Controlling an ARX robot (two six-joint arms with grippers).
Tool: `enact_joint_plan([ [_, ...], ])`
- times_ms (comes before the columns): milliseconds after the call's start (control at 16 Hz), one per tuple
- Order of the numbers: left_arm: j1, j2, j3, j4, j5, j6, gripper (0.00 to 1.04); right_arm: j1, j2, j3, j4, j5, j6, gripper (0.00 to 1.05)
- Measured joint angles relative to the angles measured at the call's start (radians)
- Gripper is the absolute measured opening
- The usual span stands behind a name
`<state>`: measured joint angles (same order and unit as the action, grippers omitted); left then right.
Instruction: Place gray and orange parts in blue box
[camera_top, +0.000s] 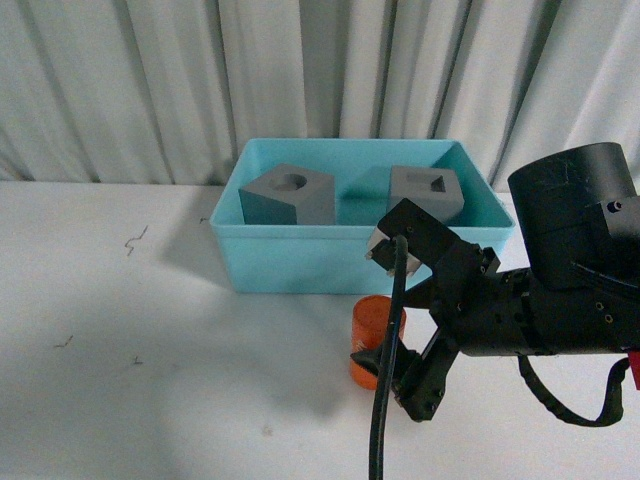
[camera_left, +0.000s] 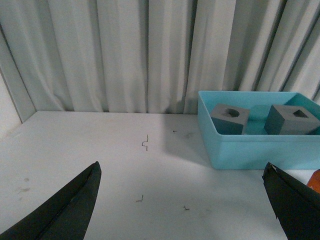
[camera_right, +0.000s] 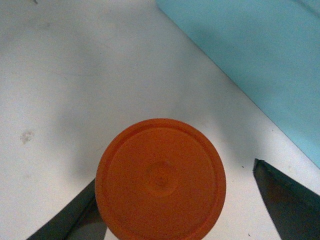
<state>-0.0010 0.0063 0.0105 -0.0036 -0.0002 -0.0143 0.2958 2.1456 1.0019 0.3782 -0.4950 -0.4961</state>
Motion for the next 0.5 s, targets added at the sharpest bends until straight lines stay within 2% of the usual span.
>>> enact_joint_plan([
  [188,0.0,0.0,0.0,0.0,0.0,0.0,0.98,0.0,0.0,0.003,0.007,0.0,0.007,0.57],
  [250,0.0,0.0,0.0,0.0,0.0,0.0,0.98,0.0,0.0,0.003,0.009,0.0,0.007,0.5],
  [500,0.0,0.0,0.0,0.0,0.0,0.0,0.98,-0.009,-0.056,-0.054,0.056,0.012,0.008,0.47],
])
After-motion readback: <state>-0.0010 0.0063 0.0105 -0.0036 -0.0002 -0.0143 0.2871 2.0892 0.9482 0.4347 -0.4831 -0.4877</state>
